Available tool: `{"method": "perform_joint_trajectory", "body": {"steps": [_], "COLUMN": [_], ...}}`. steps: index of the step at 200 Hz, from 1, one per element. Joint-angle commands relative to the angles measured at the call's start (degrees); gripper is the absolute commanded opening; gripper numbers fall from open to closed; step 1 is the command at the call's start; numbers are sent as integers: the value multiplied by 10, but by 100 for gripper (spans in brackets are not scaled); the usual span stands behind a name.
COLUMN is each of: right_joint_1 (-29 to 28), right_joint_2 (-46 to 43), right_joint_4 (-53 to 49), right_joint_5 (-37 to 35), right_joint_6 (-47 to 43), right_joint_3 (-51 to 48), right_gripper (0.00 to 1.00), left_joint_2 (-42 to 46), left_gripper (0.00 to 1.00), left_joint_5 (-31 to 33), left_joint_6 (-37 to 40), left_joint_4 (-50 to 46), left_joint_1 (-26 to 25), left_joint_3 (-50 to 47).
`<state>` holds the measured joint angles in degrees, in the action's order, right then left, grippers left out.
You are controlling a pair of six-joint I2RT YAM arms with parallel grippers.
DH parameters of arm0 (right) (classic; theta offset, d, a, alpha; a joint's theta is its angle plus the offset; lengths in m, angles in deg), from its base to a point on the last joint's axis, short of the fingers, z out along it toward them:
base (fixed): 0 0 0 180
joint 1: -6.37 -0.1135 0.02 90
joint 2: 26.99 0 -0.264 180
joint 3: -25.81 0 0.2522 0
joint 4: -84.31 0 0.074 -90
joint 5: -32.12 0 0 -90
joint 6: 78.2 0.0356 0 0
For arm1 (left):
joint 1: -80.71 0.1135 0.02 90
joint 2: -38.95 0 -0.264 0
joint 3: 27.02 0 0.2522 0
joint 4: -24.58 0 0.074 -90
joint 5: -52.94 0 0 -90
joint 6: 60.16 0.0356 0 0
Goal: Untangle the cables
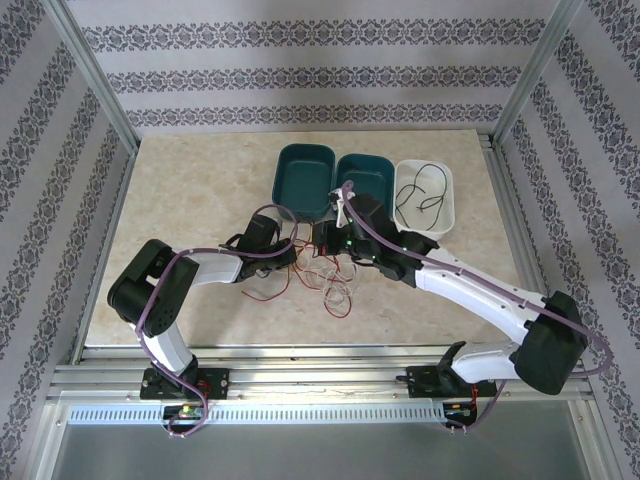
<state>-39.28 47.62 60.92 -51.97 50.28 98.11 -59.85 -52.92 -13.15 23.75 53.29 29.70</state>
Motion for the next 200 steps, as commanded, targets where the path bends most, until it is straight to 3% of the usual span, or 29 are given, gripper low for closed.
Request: {"method": "perform_joint_trajectory", "body": {"steps": [1, 33, 200], "right_joint_1": [-6, -5, 9], "right_joint_2": [-30, -56, -161], "right_joint_4": [48, 36, 7], "right_joint_5": [-14, -24, -87], "right_joint_6": [-21, -45, -141], "right_joint_3": [-9, 5, 43], "right_gripper": [0, 0, 0], "left_joint_2": [-11, -12, -18], "left_gripper": [6, 0, 0], "left_joint_5": [8, 12, 13], "left_joint_6": [-8, -11, -19], "left_joint_4": [15, 13, 21], "left_joint_1": [-6, -5, -5], "left_joint_3": [-4, -2, -6]}}
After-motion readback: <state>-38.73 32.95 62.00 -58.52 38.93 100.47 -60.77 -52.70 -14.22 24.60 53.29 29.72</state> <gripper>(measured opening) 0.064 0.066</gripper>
